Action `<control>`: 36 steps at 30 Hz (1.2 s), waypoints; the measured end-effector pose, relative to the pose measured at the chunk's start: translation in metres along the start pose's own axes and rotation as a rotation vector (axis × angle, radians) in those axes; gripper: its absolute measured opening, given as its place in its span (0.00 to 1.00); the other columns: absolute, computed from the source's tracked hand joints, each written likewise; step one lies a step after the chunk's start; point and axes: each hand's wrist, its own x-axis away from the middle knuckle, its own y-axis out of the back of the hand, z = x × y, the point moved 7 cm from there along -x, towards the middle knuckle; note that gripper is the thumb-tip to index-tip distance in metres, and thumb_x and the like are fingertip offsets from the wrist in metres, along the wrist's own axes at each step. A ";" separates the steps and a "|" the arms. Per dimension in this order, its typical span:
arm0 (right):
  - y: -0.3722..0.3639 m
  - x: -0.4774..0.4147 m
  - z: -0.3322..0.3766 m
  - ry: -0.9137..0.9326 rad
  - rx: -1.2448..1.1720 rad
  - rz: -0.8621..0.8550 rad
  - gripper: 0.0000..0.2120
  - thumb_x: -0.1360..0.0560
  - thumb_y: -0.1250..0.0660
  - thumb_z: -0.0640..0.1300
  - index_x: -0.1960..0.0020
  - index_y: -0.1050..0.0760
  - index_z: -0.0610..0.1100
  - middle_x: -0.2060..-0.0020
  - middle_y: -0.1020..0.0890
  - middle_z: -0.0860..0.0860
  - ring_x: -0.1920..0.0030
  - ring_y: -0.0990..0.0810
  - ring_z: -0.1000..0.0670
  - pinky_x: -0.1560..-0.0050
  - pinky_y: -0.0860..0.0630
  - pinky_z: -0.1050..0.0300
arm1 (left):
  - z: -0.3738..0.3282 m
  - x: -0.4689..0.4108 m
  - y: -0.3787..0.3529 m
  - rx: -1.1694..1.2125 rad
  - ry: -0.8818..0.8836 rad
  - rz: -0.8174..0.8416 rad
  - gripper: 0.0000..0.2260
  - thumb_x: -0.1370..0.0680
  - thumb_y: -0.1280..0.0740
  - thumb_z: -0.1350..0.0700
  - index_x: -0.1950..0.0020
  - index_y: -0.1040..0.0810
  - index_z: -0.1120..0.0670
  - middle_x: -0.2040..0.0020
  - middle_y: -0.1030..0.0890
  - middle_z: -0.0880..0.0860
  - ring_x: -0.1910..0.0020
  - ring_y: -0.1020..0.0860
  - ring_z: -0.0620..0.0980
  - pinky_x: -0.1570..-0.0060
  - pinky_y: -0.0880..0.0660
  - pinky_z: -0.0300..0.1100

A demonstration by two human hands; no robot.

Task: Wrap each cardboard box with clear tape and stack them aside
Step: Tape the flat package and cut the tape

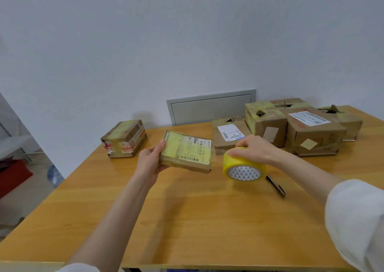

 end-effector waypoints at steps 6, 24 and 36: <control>-0.007 -0.002 0.000 -0.053 0.057 0.010 0.18 0.27 0.34 0.61 0.68 0.26 0.49 0.67 0.25 0.51 0.65 0.27 0.51 0.63 0.31 0.55 | 0.004 0.003 -0.001 0.092 0.042 0.013 0.11 0.20 0.36 0.53 0.49 0.22 0.61 0.55 0.17 0.56 0.58 0.18 0.51 0.61 0.18 0.45; -0.031 -0.006 0.009 -0.116 -0.331 -0.032 0.18 0.29 0.30 0.59 0.56 0.20 0.43 0.58 0.17 0.46 0.58 0.18 0.49 0.55 0.23 0.53 | 0.000 0.011 -0.021 -0.579 -0.200 -0.065 0.21 0.17 0.43 0.53 0.25 0.38 0.55 0.30 0.29 0.54 0.34 0.29 0.53 0.35 0.30 0.49; -0.014 -0.016 0.039 -0.045 -0.207 -0.096 0.19 0.29 0.30 0.60 0.55 0.20 0.42 0.57 0.19 0.48 0.51 0.20 0.46 0.49 0.25 0.48 | 0.007 0.050 -0.080 -0.366 -0.222 0.262 0.17 0.16 0.48 0.51 0.32 0.27 0.50 0.39 0.23 0.45 0.42 0.26 0.42 0.45 0.29 0.34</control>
